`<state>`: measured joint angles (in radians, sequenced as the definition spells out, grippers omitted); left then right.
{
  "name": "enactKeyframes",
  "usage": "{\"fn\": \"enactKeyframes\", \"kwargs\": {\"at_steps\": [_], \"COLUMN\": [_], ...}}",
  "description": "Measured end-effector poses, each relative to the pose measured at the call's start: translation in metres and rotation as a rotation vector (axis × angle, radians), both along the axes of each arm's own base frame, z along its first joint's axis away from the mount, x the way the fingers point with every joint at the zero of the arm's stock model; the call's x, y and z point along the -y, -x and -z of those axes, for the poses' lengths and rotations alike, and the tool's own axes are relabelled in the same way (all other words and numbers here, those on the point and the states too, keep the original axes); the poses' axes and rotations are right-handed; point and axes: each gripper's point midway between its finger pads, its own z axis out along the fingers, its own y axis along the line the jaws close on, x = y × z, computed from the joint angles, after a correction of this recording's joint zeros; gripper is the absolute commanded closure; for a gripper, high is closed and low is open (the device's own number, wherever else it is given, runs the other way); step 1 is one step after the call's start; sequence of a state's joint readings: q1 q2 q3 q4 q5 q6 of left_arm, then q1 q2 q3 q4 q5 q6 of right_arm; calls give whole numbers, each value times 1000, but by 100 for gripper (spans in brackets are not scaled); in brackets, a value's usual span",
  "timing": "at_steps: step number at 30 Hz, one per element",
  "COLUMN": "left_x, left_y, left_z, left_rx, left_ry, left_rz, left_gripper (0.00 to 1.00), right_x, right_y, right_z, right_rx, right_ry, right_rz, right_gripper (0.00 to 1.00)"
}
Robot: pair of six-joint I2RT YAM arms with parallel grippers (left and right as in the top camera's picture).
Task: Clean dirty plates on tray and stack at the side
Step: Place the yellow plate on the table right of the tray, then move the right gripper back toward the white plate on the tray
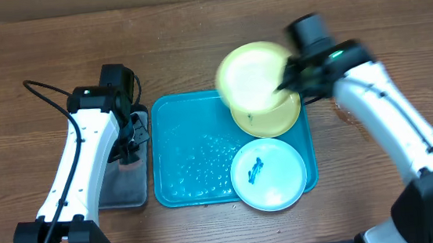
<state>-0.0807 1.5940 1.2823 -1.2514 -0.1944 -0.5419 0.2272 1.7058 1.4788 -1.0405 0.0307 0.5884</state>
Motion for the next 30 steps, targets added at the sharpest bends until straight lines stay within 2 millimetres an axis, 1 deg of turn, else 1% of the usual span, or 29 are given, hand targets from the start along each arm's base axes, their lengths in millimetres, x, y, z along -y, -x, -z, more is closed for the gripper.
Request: {"fn": "enactKeyframes", "kwargs": {"at_steps": [3, 5, 7, 10, 15, 18, 20, 21, 24, 27, 28, 30], "left_x": [0, 0, 0, 0, 0, 0, 0, 0, 0, 0, 0, 0], "left_y": [0, -1, -1, -1, -1, -1, -1, -1, -1, -1, -1, -1], "left_z": [0, 0, 0, 0, 0, 0, 0, 0, 0, 0, 0, 0], "left_rx": [2, 4, 4, 4, 4, 4, 3, 3, 4, 4, 4, 4], "left_ry": [0, 0, 0, 0, 0, 0, 0, 0, 1, 1, 1, 1], "left_rz": [0, 0, 0, 0, 0, 1, 2, 3, 3, 3, 3, 3], "left_gripper": [96, 96, 96, 96, 96, 96, 96, 96, 96, 96, 96, 96], "right_x": [63, 102, 135, 172, 218, 238, 244, 244, 239, 228, 224, 216], "right_y": [-8, -6, -1, 9, 27, 42, 46, 46, 44, 40, 39, 39], "right_z": [15, 27, 39, 56, 85, 102, 112, 115, 119, 119, 118, 118], "right_rx": [-52, -96, -135, -181, -227, -268, -286, -292, -297, -289, -292, -302], "right_ry": [-47, -63, -70, -79, -104, -116, -123, -125, -141, -162, -168, -175], "right_rz": [172, 274, 349, 425, 534, 576, 574, 560, 516, 459, 443, 415], "right_gripper": [96, 96, 96, 96, 96, 96, 95, 90, 76, 76, 73, 72]}}
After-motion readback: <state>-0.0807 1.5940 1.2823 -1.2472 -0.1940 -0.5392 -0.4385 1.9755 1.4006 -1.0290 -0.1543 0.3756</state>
